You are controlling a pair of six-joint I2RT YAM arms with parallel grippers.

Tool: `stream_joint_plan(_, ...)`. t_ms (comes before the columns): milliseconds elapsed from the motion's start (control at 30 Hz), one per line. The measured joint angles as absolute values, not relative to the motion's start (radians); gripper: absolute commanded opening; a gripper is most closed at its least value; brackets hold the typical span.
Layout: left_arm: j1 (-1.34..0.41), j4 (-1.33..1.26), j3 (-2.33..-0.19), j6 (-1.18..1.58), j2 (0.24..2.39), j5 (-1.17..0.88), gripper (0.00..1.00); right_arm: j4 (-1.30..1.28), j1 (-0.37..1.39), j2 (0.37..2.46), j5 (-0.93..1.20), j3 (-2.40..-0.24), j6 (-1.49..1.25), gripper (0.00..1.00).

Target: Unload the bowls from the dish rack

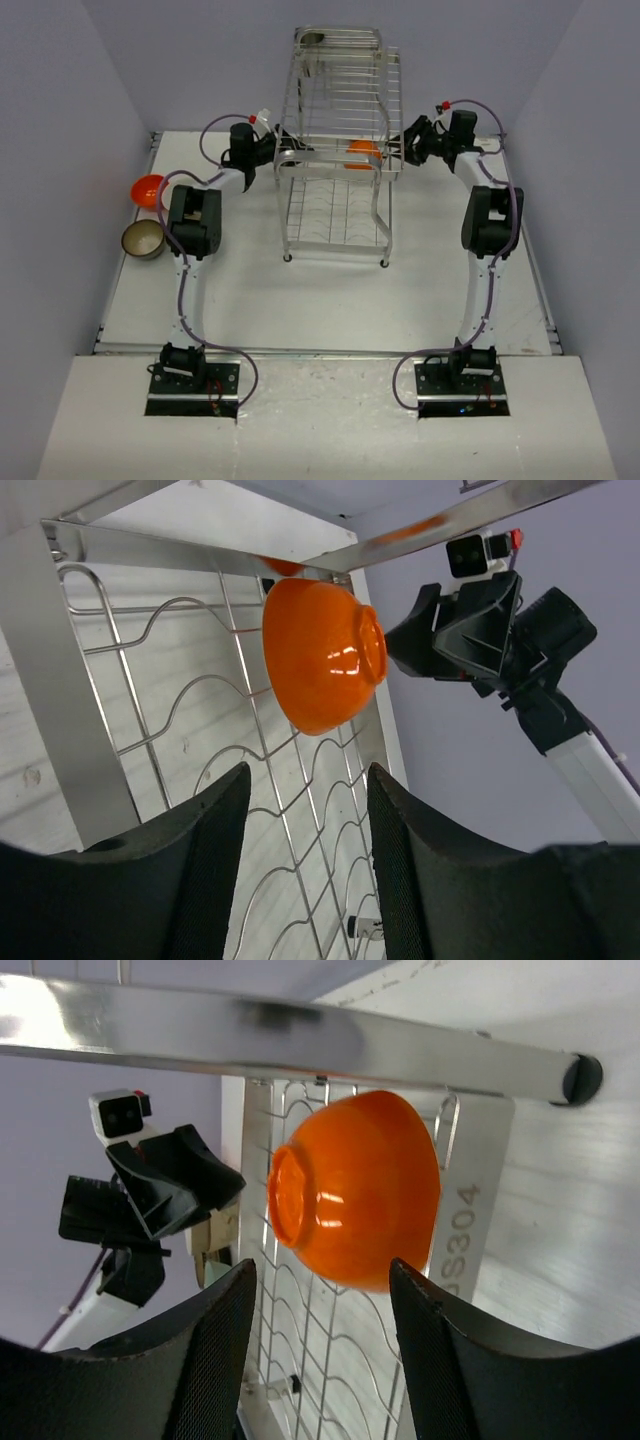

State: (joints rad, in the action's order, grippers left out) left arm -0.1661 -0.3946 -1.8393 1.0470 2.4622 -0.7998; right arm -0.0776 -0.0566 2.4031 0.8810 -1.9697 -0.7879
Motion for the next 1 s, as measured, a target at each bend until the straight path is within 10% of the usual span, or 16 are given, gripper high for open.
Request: stream_joint_plan(1000,-0.213,-0.561,-1.900,1.178,2.525,-0.829,0.52,-0.038,0.061,2.680,0.907,-2.343,-0.961,0.38)
